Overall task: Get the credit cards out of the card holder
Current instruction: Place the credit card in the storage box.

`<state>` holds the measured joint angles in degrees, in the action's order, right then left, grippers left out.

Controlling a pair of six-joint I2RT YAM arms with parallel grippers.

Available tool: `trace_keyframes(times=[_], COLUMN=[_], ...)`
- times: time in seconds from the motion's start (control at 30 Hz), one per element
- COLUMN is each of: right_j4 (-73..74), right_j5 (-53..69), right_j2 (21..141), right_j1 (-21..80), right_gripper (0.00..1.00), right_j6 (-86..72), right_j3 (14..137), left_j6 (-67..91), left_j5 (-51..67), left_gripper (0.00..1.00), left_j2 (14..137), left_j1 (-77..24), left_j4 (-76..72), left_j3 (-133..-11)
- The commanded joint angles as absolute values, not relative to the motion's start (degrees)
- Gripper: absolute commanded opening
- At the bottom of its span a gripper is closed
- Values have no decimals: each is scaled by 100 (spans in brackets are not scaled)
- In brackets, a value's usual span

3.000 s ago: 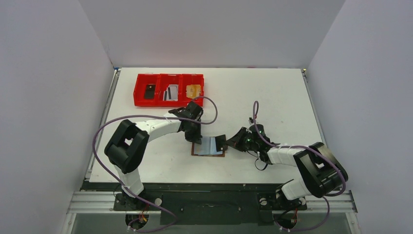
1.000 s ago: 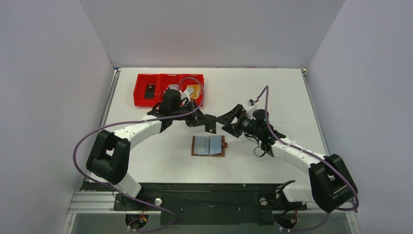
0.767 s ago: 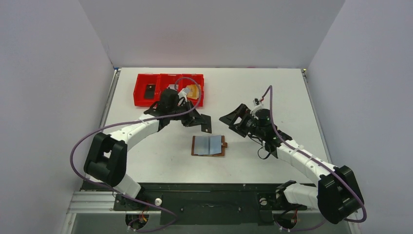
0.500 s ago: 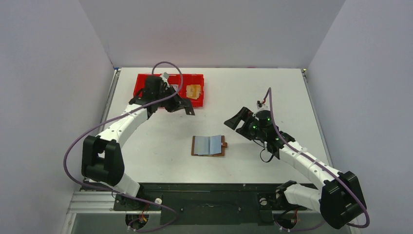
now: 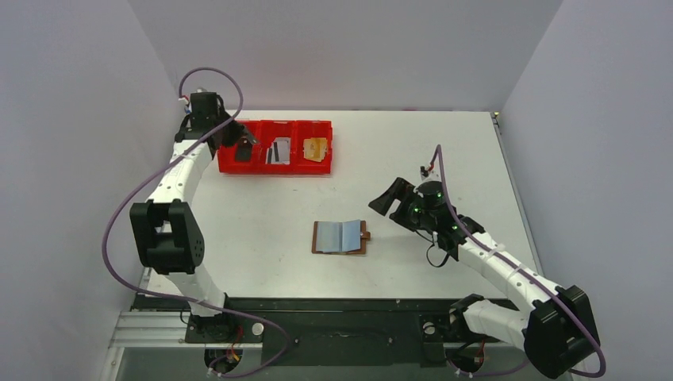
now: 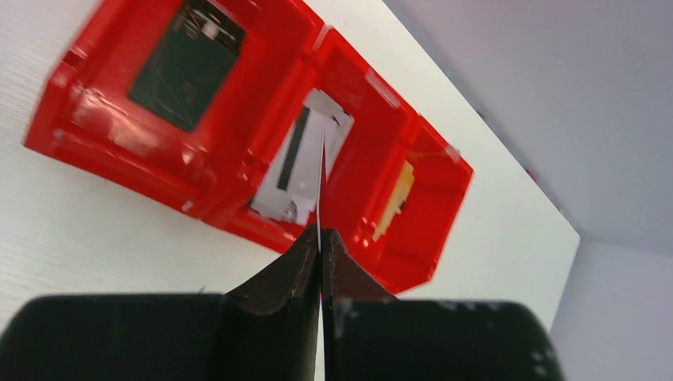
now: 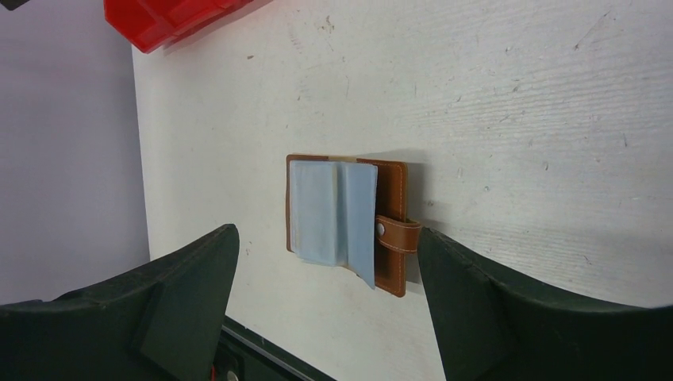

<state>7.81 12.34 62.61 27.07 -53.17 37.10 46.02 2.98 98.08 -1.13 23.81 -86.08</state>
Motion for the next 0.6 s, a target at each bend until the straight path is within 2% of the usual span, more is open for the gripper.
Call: trace_keyframes(times=[0.0, 0.33, 0.57], right_j4=[820, 974, 949], right_j5=[1011, 833, 763], right_j2=[6027, 5926, 6117], right_j1=[2737, 2764, 2891], right_gripper=[79, 79, 79], right_j6=[-5265, -5336, -5430], right_j3=[3904, 3920, 4054], left_j6=[4581, 3611, 3152], left_j5=[-112, 189, 879], left_gripper=[0, 0, 0], left_j2=[10485, 12150, 12920], left_j1=[240, 592, 633], left_j4=[2382, 3302, 3765], left_j3=[-9245, -11223, -11943])
